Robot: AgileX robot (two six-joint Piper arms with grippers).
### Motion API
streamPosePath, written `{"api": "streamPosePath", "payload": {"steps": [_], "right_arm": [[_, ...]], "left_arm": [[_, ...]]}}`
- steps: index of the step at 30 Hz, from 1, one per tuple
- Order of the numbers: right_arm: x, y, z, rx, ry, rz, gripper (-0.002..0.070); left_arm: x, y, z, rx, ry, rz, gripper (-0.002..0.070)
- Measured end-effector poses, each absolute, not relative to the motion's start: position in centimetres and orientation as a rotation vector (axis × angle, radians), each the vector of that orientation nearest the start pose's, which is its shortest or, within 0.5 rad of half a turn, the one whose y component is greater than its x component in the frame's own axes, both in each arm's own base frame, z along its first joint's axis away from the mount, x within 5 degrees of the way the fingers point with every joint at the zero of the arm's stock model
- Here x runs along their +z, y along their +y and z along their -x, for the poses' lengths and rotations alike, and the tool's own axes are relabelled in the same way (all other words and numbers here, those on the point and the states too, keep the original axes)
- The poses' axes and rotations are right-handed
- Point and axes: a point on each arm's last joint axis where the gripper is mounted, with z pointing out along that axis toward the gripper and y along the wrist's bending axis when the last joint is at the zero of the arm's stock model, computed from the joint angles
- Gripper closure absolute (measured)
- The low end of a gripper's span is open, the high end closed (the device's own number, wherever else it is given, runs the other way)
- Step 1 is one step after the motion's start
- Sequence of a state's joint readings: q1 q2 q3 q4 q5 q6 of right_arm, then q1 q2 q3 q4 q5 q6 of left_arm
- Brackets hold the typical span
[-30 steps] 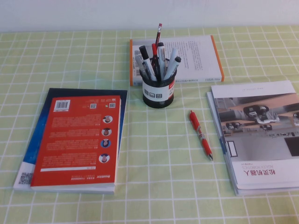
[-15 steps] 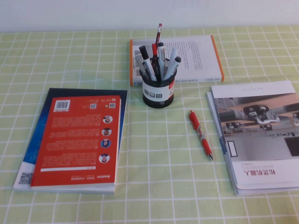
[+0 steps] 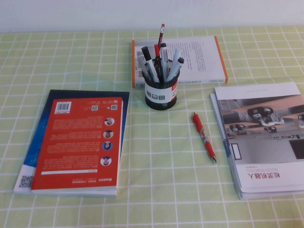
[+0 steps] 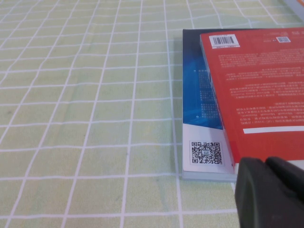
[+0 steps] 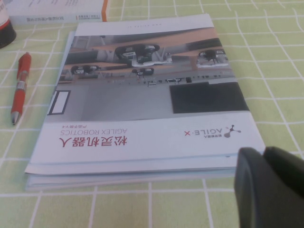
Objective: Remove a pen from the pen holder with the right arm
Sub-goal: 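Take a marker out of the pen holder and lay it on the table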
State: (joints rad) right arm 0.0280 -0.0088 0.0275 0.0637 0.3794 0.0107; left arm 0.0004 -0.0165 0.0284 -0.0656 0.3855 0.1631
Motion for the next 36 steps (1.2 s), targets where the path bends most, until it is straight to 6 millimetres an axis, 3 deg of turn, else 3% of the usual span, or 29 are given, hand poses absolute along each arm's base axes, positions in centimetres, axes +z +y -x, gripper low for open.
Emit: {"api": "streamPosePath", "payload": {"steps": [15, 27, 36], "right_arm": [[17.0, 0.4, -5.2, 0.092, 1.882, -0.025, 0.0689], [19.1, 0.8, -5.6, 0.436, 1.639, -0.308, 0.0688], [19.8, 0.6, -5.7, 0.511, 1.549, -0.399, 0.0689]], "left_arm": [[17.0, -0.2, -5.2, 0.047, 1.877, -0.113, 0.0680], [17.0, -0.2, -5.2, 0.047, 1.877, -0.113, 0.0680], [17.0, -0.2, -5.2, 0.047, 1.877, -0.113, 0.0680]]}}
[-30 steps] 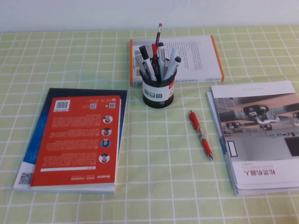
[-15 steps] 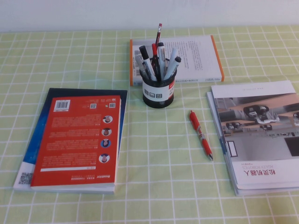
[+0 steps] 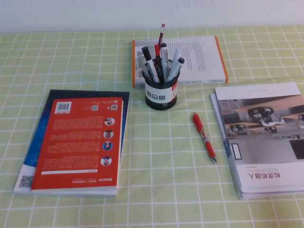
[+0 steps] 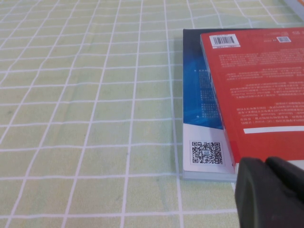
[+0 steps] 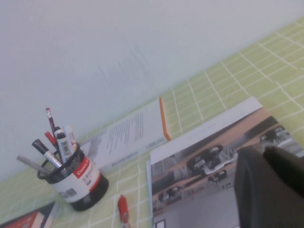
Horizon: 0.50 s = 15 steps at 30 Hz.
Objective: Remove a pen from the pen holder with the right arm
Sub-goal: 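Take a marker out of the pen holder and lay it on the table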
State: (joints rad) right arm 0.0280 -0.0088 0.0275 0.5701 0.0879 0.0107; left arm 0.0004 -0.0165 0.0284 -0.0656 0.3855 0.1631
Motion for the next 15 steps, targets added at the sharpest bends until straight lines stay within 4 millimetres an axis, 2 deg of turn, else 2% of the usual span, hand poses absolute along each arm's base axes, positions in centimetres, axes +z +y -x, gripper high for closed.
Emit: {"api": "streamPosePath", "payload": {"steps": [5, 10, 15], "right_arm": [[20.1, 1.1, -5.7, 0.559, 1.640, -0.390, 0.0689], [23.4, 1.6, -6.9, 0.545, 1.767, -0.338, 0.0689], [26.3, 2.2, -9.6, 0.496, 1.931, -0.235, 0.0689]], "left_arm": [[17.0, -0.2, -5.2, 0.047, 1.877, -0.113, 0.0680], [17.0, -0.2, -5.2, 0.047, 1.877, -0.113, 0.0680], [17.0, -0.2, -5.2, 0.047, 1.877, -0.113, 0.0680]]}}
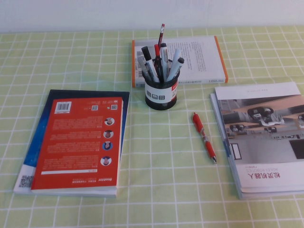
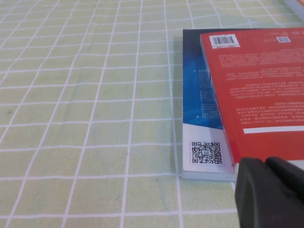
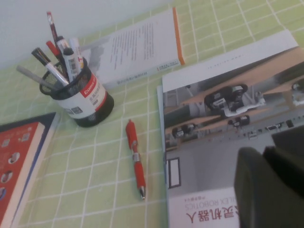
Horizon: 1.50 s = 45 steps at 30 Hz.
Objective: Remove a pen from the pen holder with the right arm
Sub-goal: 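Take a marker out of the pen holder and lay it on the table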
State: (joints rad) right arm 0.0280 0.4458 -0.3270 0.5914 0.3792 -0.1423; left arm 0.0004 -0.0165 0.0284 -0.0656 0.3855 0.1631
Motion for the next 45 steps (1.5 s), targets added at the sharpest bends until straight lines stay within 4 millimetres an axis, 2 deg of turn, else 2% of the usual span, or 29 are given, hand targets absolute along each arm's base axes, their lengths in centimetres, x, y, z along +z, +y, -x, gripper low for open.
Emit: {"api": "streamPosePath", "payload": {"steps": [7, 10, 13, 20, 24, 27, 31, 37, 45], "right_arm": [[28.5, 2.8, -14.3, 0.469, 2.051, -0.133, 0.0689], [29.0, 3.9, -16.2, 0.487, 2.091, -0.060, 0.0689], [29.4, 6.1, -18.2, 0.531, 2.115, 0.044, 0.0689], [28.9, 13.4, -22.8, 0.602, 2.129, 0.255, 0.0689], [28.0, 17.2, -24.5, 0.617, 2.104, 0.311, 0.0688], [26.9, 19.0, -25.3, 0.611, 2.087, 0.308, 0.0674], [25.9, 19.8, -26.3, 0.560, 2.025, 0.277, 0.0591], [24.7, 20.4, -27.8, 0.498, 1.925, 0.204, 0.0421], [22.3, 21.9, -29.5, 0.516, 1.757, 0.237, 0.0387]], "left_arm": [[17.0, -0.2, -5.2, 0.047, 1.877, -0.113, 0.0680], [17.0, -0.2, -5.2, 0.047, 1.877, -0.113, 0.0680], [17.0, -0.2, -5.2, 0.047, 1.877, -0.113, 0.0680], [17.0, -0.2, -5.2, 0.047, 1.877, -0.113, 0.0680], [17.0, -0.2, -5.2, 0.047, 1.877, -0.113, 0.0680], [17.0, -0.2, -5.2, 0.047, 1.877, -0.113, 0.0680], [17.0, -0.2, -5.2, 0.047, 1.877, -0.113, 0.0680], [17.0, -0.2, -5.2, 0.047, 1.877, -0.113, 0.0680], [17.0, -0.2, -5.2, 0.047, 1.877, -0.113, 0.0680]]}}
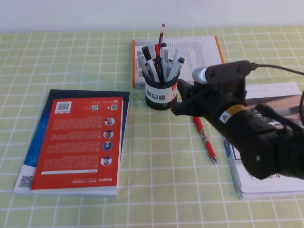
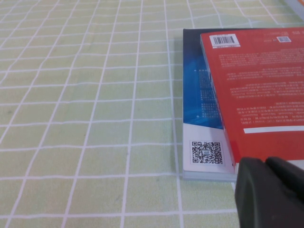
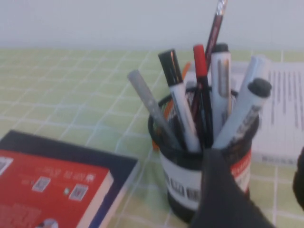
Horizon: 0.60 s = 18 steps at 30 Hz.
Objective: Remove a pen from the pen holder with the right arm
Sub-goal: 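Take a marker out of the pen holder and lay it on the table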
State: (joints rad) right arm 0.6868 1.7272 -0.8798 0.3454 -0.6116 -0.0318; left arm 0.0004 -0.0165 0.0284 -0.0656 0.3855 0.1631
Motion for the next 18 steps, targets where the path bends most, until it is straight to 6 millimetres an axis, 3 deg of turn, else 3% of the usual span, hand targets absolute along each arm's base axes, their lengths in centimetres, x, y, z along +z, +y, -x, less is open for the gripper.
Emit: {"api": "streamPosePath", "payload": {"steps": [11, 18], "right_arm": [[19.3, 22.9, -31.0, 0.501, 1.552, 0.238, 0.0386], [19.3, 23.6, -31.8, 0.528, 1.520, 0.221, 0.0386]], "left_arm": [[17.0, -0.2, -5.2, 0.047, 1.877, -0.113, 0.0680], [17.0, -0.2, -5.2, 0.047, 1.877, -0.113, 0.0680]]}}
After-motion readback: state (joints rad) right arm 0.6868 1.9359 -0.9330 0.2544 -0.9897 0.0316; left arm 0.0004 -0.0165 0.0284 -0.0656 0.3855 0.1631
